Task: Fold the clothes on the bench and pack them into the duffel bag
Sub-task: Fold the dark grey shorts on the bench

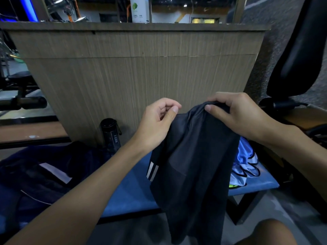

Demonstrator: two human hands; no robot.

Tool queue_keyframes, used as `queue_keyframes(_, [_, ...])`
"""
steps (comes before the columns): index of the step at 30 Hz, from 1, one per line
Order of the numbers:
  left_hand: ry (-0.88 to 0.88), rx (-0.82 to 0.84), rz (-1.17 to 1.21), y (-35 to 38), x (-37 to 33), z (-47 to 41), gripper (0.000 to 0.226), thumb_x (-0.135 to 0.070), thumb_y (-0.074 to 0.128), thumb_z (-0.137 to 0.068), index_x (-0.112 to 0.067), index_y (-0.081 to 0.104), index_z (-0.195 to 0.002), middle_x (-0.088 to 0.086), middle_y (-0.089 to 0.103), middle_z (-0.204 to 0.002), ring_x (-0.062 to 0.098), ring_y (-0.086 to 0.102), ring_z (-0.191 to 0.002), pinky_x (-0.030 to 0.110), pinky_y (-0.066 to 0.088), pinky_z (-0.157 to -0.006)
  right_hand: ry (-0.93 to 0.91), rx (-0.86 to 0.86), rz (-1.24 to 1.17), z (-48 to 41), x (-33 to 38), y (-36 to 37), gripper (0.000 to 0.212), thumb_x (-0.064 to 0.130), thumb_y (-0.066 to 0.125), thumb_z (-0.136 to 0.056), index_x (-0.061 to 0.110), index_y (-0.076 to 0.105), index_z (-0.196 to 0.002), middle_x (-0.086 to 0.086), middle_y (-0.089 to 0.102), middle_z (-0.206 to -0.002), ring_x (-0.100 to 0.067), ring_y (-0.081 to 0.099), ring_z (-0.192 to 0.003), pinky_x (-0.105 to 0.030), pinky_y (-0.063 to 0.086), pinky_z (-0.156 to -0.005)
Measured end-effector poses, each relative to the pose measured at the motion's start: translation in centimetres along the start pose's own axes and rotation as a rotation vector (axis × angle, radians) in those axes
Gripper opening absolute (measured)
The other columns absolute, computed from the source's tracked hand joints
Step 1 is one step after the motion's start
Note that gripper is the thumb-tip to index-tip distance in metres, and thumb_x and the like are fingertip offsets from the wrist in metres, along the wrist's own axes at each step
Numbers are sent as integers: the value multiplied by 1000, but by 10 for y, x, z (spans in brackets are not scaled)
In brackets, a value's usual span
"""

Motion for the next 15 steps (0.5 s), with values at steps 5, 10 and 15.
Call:
queue_keyframes(5, [-91, 132, 36, 15, 0, 3, 59, -36, 81, -77, -18, 59, -129, -4, 68, -109, 6, 66, -97, 15, 49, -79, -14, 3, 8, 1, 5, 1, 12, 20, 62, -95, 13, 70, -99, 3, 70, -85, -8, 63, -81, -18, 46, -71])
queue_keyframes(10, [-54, 149, 54, 31, -5, 9, 21, -16, 79, -84, -15, 71, -104, -3, 75, -95, 12, 70, -89, 30, 55, -83, -44, -9, -18, 3, 10, -1, 14, 20, 62, -94, 10, 72, -96, 5, 70, -83, -7, 64, -80, -15, 46, -70])
queue_keyframes(15, [-27, 103, 136, 33, -9, 12, 13, -4, 66, -93, -17, 69, -93, 0, 74, -88, 10, 70, -85, 25, 56, -81, -31, 1, -14, 5, 9, -6, 11, 17, 63, -93, 13, 72, -98, 7, 70, -86, -5, 64, -84, -18, 48, -75])
Point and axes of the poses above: each hand's wrist, its own z-axis away from the middle knuckle, its own y-axis out of the palm, x = y × z, the point moved 3 cm from there along -z, towards the middle knuckle
